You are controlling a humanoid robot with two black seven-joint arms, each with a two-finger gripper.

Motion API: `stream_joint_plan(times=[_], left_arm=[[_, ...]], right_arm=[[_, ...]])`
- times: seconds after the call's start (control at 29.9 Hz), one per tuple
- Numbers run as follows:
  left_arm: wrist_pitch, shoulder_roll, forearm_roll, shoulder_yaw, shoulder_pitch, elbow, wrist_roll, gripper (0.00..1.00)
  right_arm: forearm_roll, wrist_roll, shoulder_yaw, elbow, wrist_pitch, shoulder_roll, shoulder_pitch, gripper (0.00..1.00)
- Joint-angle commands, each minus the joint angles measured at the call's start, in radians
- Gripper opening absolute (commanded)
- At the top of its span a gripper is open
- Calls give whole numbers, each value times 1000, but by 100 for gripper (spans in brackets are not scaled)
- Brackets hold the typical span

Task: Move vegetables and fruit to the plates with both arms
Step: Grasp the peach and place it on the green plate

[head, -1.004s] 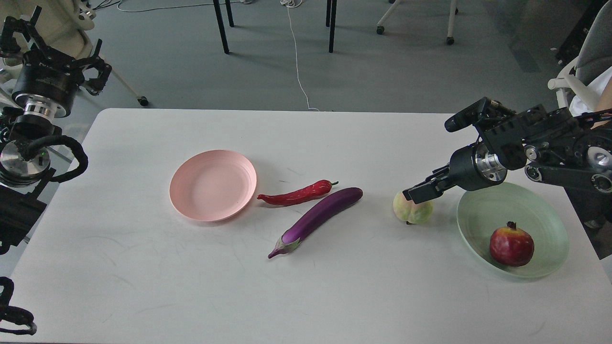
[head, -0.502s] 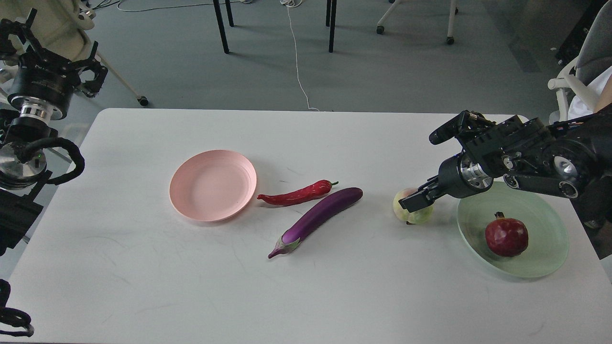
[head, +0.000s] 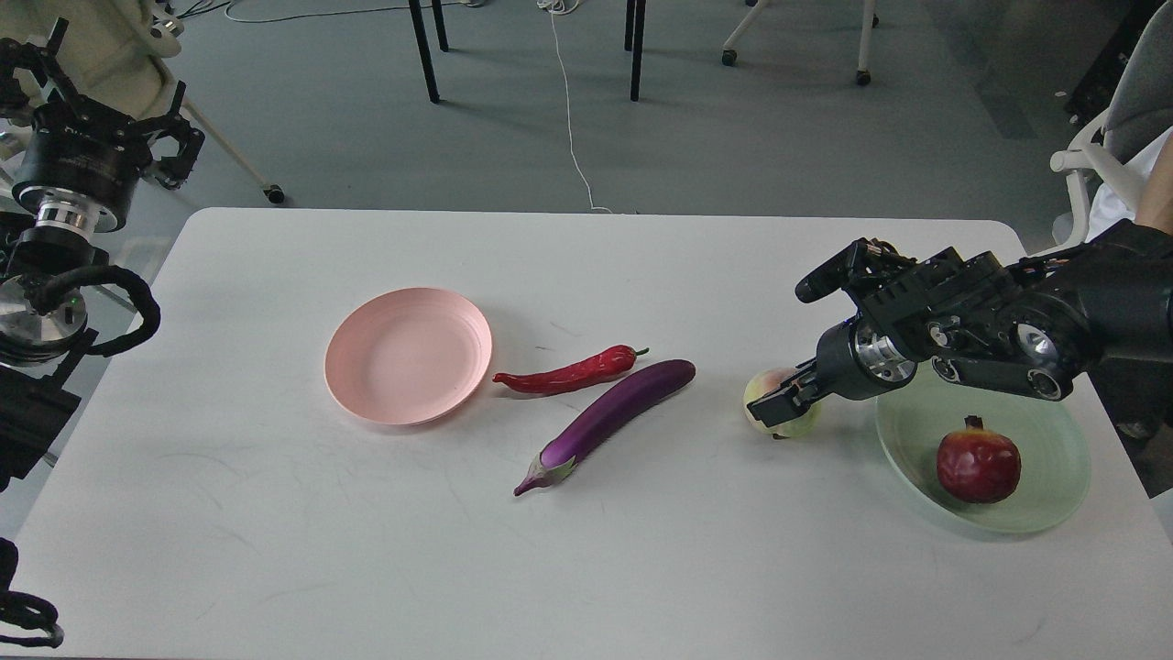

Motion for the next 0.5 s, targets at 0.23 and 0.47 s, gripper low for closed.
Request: stream_joint_plan(times=[0.23, 0.47], left_arm=[[0, 17, 0, 0, 0, 0, 0, 98], [0, 22, 0, 0, 0, 0, 2, 98]], right_arm=[[-7, 4, 4, 131, 2, -286, 177, 51], [-148, 2, 8, 177, -5, -556, 111, 51]])
